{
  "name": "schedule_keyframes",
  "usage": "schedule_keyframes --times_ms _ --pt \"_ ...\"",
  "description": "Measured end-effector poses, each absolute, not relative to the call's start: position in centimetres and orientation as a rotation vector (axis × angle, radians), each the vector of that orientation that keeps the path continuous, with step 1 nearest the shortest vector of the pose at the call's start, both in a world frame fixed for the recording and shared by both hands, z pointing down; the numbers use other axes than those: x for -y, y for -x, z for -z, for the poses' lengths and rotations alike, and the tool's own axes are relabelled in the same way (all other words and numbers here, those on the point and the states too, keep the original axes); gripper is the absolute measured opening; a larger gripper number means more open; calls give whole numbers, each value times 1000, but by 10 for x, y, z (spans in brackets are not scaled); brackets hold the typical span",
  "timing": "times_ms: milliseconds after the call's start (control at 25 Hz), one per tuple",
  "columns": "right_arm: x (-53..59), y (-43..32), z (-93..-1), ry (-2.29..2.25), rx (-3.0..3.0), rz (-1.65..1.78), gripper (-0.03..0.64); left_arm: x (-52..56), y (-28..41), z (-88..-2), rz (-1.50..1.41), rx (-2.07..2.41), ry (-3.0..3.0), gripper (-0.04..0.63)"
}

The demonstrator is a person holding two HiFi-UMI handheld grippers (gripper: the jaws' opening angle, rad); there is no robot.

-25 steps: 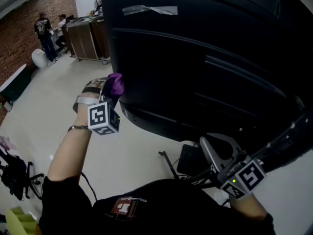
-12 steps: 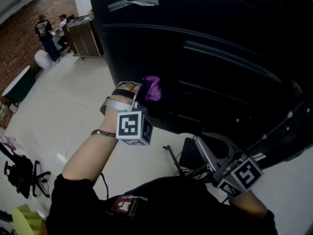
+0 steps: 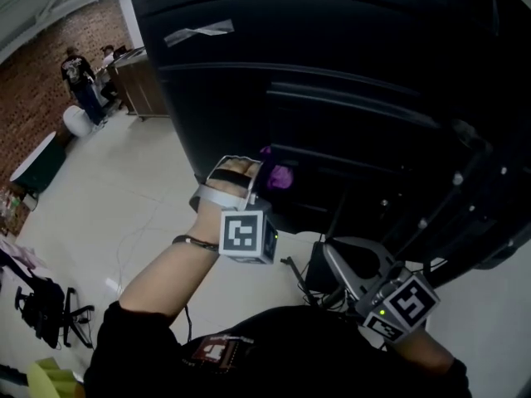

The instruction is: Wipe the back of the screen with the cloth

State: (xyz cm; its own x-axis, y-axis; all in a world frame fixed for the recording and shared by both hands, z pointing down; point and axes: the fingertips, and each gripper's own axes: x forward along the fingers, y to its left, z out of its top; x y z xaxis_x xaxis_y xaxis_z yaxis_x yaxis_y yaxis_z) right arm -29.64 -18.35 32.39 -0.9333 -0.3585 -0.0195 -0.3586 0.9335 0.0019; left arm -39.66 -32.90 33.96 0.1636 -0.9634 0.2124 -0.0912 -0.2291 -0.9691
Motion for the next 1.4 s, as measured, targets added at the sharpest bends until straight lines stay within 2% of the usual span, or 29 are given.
schedule_keyframes --times_ms 560,760,920,1160,1280,1400 --pt "179 282 -327 620 -3046 14 8 336 287 -356 1088 -894 1536 163" --pt "174 285 -327 587 -3052 35 8 317 293 -353 985 -914 1644 163" --pt "184 293 -338 540 -3101 76 8 306 367 -364 993 -1048 1739 163" --pt "197 329 -351 497 -3152 112 8 309 566 -426 1156 -1528 1788 163" --pt "201 341 -354 494 -3165 115 8 312 612 -458 1083 -1741 1977 163" --pt "202 349 -356 503 -3175 134 8 321 625 -481 947 -1882 2150 163"
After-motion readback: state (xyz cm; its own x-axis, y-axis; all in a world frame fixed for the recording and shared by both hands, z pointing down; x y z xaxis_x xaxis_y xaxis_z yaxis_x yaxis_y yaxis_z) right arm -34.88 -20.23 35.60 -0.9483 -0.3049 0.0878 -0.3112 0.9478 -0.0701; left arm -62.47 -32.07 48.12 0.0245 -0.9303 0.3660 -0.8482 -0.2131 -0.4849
